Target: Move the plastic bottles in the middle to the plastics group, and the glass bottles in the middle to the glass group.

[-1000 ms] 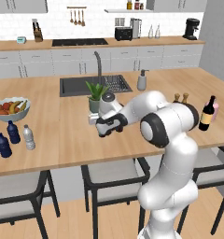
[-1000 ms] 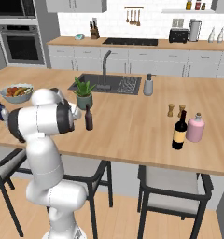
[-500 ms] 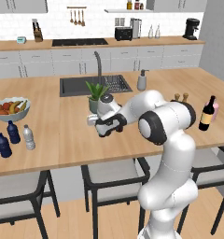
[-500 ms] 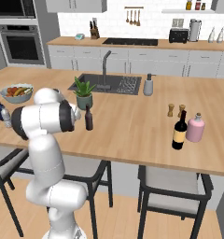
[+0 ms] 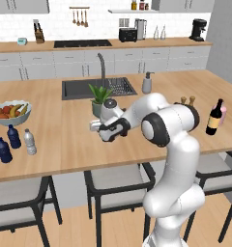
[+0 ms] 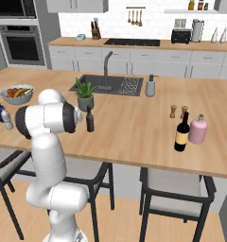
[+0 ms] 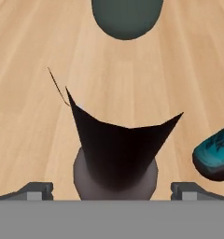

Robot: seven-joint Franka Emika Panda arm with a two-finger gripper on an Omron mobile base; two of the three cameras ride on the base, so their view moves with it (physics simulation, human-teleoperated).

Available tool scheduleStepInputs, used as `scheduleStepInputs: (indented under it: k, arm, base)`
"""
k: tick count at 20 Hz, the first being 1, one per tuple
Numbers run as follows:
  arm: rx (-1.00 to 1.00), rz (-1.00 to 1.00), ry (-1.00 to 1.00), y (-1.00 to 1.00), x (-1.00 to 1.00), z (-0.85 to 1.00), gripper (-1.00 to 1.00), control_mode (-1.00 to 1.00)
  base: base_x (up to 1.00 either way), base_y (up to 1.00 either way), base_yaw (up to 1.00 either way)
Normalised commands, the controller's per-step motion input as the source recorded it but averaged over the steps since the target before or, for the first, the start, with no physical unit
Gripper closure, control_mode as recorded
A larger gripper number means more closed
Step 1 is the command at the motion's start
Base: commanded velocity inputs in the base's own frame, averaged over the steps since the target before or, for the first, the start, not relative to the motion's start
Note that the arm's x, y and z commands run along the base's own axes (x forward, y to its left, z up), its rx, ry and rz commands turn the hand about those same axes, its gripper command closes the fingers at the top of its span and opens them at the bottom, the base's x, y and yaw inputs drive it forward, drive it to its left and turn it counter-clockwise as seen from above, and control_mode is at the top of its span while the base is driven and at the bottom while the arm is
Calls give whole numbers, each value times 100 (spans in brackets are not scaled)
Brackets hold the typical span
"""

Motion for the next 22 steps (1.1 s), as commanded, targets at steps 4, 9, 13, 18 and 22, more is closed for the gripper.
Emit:
scheduleStepInputs:
  k: [4,9,13,18,22]
  arm:
    - [0,2,0,0,9,-3,-100,-100]
    - [0,0,0,0,2,-3,-100,-100]
    - [0,0,0,0,0,0,100,-100]
    - [0,0,0,0,0,0,100,-100]
    - [0,0,-1,-3,-8,0,100,-100]
  base:
    - [0,0,0]
    - [0,0,0]
    - [0,0,0]
    - [0,0,0]
    - [0,0,0]
